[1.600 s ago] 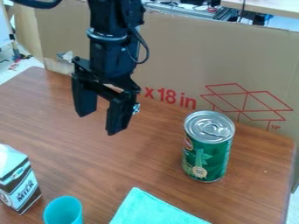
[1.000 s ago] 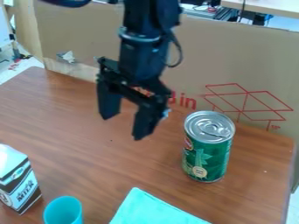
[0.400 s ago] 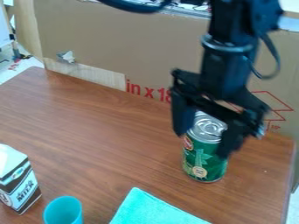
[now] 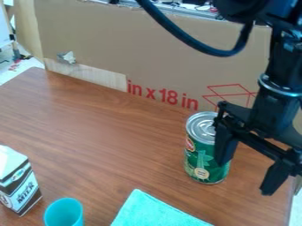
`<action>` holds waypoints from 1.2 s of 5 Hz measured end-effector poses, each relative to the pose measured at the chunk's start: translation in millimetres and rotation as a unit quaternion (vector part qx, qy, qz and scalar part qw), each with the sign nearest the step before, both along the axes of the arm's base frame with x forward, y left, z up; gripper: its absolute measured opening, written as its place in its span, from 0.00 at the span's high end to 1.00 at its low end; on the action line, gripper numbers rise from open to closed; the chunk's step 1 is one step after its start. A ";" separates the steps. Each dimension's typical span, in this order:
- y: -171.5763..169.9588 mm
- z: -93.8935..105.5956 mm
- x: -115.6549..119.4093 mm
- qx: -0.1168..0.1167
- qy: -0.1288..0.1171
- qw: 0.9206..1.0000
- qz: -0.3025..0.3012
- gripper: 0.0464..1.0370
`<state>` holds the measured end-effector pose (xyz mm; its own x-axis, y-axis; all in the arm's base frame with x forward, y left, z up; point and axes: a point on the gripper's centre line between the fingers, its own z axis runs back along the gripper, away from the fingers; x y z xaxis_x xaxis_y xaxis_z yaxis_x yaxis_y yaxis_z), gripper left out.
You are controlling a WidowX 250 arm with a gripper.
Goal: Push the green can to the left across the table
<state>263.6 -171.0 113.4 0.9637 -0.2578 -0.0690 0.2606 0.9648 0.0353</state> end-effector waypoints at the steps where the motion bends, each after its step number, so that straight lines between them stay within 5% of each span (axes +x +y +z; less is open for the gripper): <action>1: -0.9 -4.5 14.5 0.011 -0.028 1.000 0.004 0.04; 2: -5.8 -10.9 28.5 0.012 -0.045 0.999 0.007 0.04; 6: 11.9 -42.6 58.5 -0.022 -0.046 0.998 0.036 0.04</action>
